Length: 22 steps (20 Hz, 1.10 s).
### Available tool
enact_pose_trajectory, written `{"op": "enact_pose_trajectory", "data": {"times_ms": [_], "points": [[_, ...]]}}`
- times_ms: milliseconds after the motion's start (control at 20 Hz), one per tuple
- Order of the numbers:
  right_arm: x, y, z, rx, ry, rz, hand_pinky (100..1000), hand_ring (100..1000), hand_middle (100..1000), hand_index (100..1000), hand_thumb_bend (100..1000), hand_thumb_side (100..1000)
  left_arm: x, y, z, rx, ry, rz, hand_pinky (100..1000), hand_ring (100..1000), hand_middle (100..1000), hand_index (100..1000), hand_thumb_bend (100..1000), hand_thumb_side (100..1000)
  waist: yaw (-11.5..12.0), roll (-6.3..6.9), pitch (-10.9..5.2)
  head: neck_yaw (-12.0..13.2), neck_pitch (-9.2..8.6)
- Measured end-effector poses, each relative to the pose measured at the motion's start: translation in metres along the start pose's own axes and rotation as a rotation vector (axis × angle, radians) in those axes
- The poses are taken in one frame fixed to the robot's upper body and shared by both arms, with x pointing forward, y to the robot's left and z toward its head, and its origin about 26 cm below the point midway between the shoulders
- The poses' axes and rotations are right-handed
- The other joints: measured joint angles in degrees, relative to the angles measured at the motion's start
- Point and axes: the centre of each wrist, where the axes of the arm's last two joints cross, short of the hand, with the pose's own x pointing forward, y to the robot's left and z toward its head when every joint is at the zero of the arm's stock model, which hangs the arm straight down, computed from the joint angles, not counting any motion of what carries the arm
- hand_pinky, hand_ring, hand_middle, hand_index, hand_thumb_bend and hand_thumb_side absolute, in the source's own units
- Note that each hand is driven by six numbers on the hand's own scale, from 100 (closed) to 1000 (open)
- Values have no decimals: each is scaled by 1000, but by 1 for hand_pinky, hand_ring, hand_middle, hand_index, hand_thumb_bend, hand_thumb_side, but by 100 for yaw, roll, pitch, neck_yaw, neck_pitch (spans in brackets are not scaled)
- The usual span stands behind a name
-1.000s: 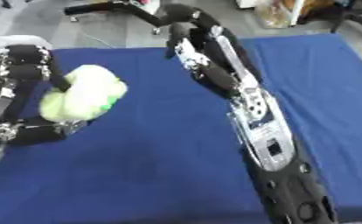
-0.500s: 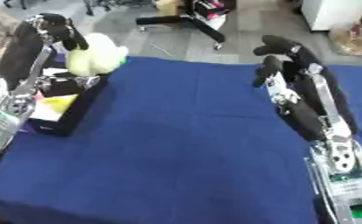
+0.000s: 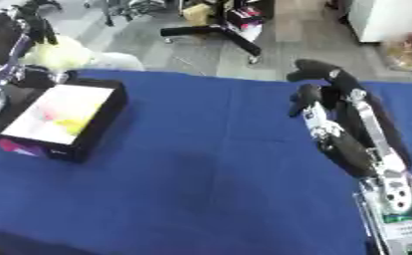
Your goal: Pick up the objects with one hand, pass them to the other hand, and then place them into the box on the other side of the table.
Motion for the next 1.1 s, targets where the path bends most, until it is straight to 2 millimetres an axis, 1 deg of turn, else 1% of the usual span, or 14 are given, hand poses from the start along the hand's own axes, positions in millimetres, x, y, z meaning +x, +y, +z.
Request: {"op": "enact_pose_trajectory", "data": {"times_ms": [200, 350, 400, 450, 500, 550, 600, 650, 700, 750, 850, 1000, 1050, 1100], "points": [[-1, 2, 0, 20, -1, -5, 668, 445, 677, 825, 100, 671, -14, -18, -3, -136, 114, -93, 495, 395, 376, 506, 741, 100, -40, -8, 0, -15, -30], [-1, 3, 0, 31, -2, -7, 669, 444, 675, 825, 100, 673, -24, -34, -1, -242, 199, -159, 560, 463, 464, 591, 730, 141, -52, -13, 0, -57, -36], [-1, 3, 0, 34, -2, -8, 669, 443, 675, 824, 100, 674, -27, -39, 1, -278, 227, -179, 654, 583, 606, 715, 755, 180, -61, -13, 0, -69, -49], [-1, 3, 0, 35, -2, -8, 668, 443, 675, 825, 100, 675, -30, -46, 4, -317, 253, -198, 715, 686, 733, 808, 796, 190, -70, -14, 0, -79, -69], [-1, 3, 0, 37, -2, -9, 668, 442, 675, 825, 100, 675, -32, -52, 7, -357, 280, -211, 753, 746, 792, 858, 854, 338, -72, -14, 0, -97, -81], [-1, 3, 0, 39, -2, -10, 668, 441, 674, 825, 100, 676, -35, -58, 9, -396, 308, -221, 799, 802, 850, 911, 911, 575, -71, -15, 0, -122, -92], [-1, 3, 0, 40, -1, -11, 668, 441, 674, 825, 100, 677, -37, -63, 10, -429, 334, -229, 831, 840, 889, 940, 948, 674, -71, -18, 0, -146, -106], [-1, 3, 0, 40, -1, -12, 668, 440, 673, 825, 100, 677, -39, -67, 11, -459, 359, -234, 862, 874, 924, 967, 987, 744, -70, -20, 0, -174, -127], [-1, 3, 0, 41, 1, -13, 667, 439, 673, 825, 100, 678, -42, -70, 10, -479, 378, -240, 875, 891, 940, 980, 1000, 776, -69, -21, 0, -197, -131], [-2, 3, 0, 41, 2, -14, 667, 439, 672, 825, 100, 678, -44, -73, 10, -495, 392, -244, 877, 894, 944, 983, 1000, 783, -65, -21, 0, -218, -133], [-2, 4, 1, 41, 4, -15, 667, 439, 671, 825, 100, 679, -50, -78, 11, -517, 410, -247, 870, 883, 936, 978, 951, 739, -54, -23, 0, -241, -148], [-3, 4, 3, 40, 10, -17, 667, 437, 670, 823, 100, 682, -55, -78, 11, -487, 411, -215, 851, 848, 897, 955, 713, 566, -17, -35, 0, -275, -174], [-4, 4, 3, 40, 12, -17, 667, 437, 670, 823, 100, 683, -55, -74, 9, -455, 404, -191, 839, 828, 876, 947, 581, 533, -2, -41, 0, -283, -175], [-4, 4, 3, 40, 12, -17, 667, 437, 670, 822, 100, 683, -54, -70, 10, -405, 397, -147, 836, 823, 872, 944, 559, 526, 9, -46, 0, -296, -175]]}}
